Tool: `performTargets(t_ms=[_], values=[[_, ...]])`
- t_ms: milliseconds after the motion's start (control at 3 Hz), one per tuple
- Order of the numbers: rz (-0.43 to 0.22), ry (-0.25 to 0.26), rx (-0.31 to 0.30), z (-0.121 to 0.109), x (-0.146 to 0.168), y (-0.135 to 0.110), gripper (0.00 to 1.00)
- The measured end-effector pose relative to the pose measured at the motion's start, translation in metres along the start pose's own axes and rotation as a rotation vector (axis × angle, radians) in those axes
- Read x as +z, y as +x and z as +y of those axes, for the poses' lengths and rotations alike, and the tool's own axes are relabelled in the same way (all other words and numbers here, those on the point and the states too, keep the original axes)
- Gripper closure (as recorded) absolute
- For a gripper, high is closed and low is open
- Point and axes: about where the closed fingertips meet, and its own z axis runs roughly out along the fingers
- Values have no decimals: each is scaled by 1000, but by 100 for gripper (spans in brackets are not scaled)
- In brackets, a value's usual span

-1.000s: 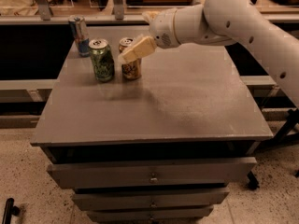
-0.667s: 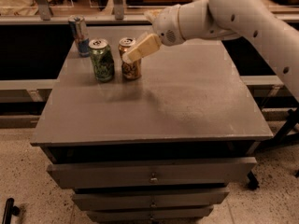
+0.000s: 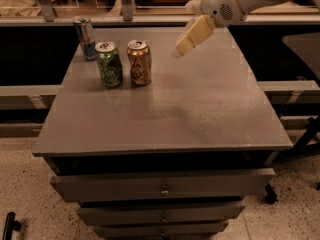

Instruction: Move orange can near green can

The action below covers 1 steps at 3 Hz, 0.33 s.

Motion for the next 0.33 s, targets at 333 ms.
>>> performTargets(t_ms=[333], values=[[-4,4,0,-1,1,-1,0]])
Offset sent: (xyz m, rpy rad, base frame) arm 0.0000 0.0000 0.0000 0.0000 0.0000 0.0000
